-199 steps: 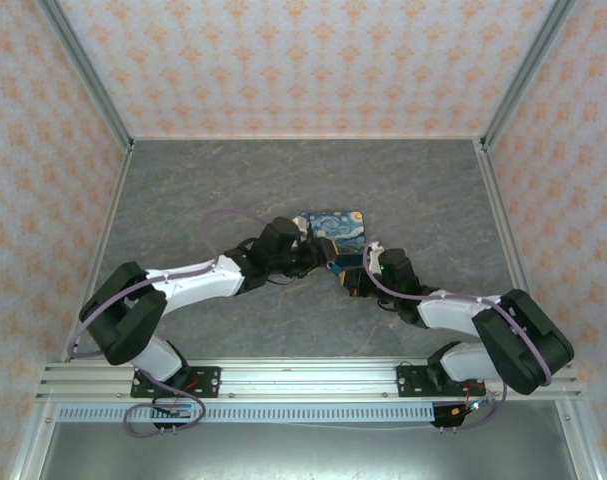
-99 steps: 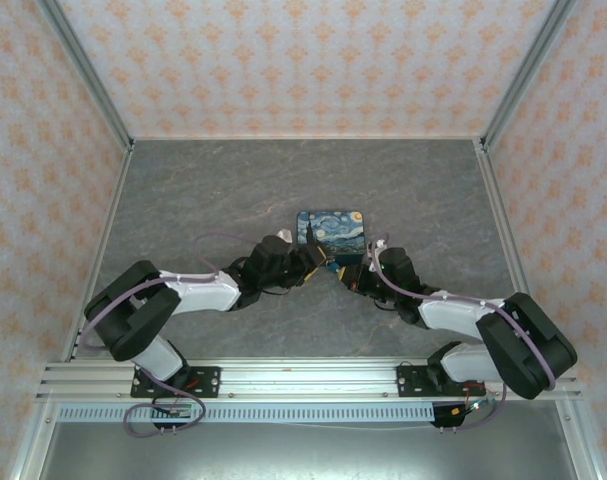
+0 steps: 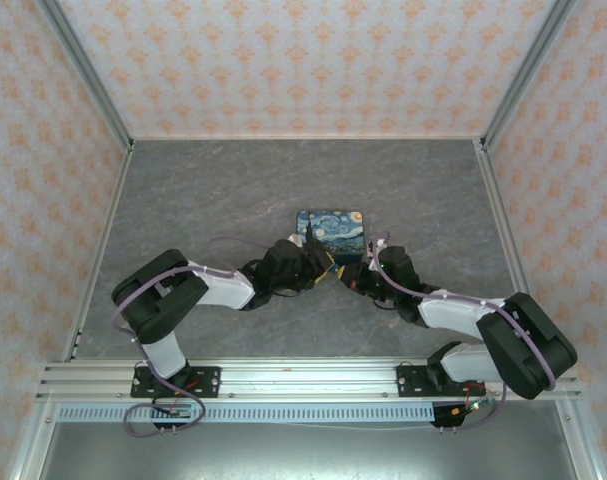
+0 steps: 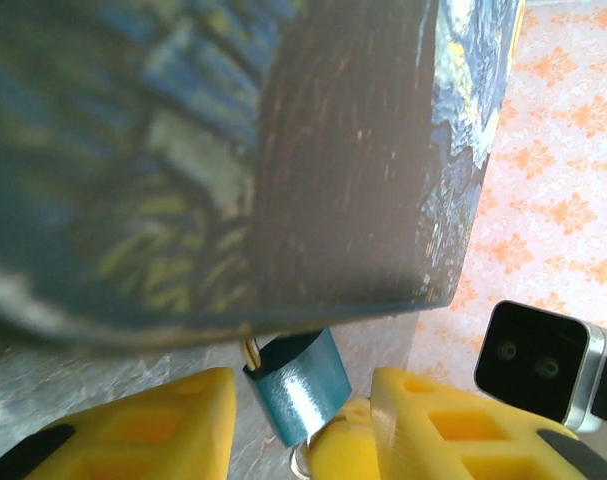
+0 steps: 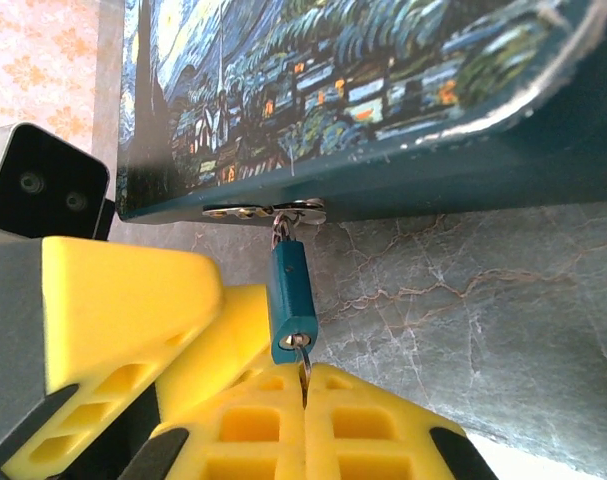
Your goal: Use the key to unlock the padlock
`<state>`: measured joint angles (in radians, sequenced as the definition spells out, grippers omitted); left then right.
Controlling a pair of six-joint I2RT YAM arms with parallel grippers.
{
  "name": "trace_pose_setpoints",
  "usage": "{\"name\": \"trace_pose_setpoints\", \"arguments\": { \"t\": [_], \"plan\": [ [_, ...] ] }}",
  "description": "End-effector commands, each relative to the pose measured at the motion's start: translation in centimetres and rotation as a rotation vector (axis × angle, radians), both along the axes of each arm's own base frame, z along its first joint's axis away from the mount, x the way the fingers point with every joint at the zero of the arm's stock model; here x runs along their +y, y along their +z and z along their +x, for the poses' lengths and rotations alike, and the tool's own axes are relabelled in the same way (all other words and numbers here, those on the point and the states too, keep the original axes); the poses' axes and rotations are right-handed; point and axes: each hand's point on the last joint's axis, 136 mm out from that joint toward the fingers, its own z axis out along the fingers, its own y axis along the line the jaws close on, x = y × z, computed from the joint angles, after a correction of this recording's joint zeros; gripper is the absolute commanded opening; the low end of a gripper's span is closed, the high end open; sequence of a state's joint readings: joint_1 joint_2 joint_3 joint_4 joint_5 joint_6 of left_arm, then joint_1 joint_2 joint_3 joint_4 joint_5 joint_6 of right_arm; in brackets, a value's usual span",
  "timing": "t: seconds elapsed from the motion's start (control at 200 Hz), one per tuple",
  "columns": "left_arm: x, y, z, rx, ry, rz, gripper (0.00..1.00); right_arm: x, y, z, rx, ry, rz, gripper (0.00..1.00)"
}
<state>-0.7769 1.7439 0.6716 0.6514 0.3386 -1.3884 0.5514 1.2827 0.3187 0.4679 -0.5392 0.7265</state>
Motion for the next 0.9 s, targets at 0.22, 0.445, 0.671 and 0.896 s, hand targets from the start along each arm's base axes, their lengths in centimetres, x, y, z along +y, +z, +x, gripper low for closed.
{"name": "trace_pose_setpoints", "arguments": {
  "t": [0.22,0.445,0.671,0.896],
  "plan": [
    [-1.7,-0.2,1.2,-0.009,0.02,-0.056,0.36,0.9,2.2,0.9,-0.036,-0.004,0.059,0.0],
    [-1.6,-0.7,1.2,0.001,0.03,-0.05,0.32,1.1,2.5,1.1,-0.023,-0.014,0.079,0.0],
    [-1.9,-0.4,1.2,0.007,0.028,-0.059,0.25,1.3,2.7,1.3,-0.007,-0.022,0.098,0.0],
    [-1.5,0.0,1.1,0.012,0.042,-0.053,0.1,0.2,2.3,1.2,-0.025,-0.031,-0.004,0.15]
  ]
}}
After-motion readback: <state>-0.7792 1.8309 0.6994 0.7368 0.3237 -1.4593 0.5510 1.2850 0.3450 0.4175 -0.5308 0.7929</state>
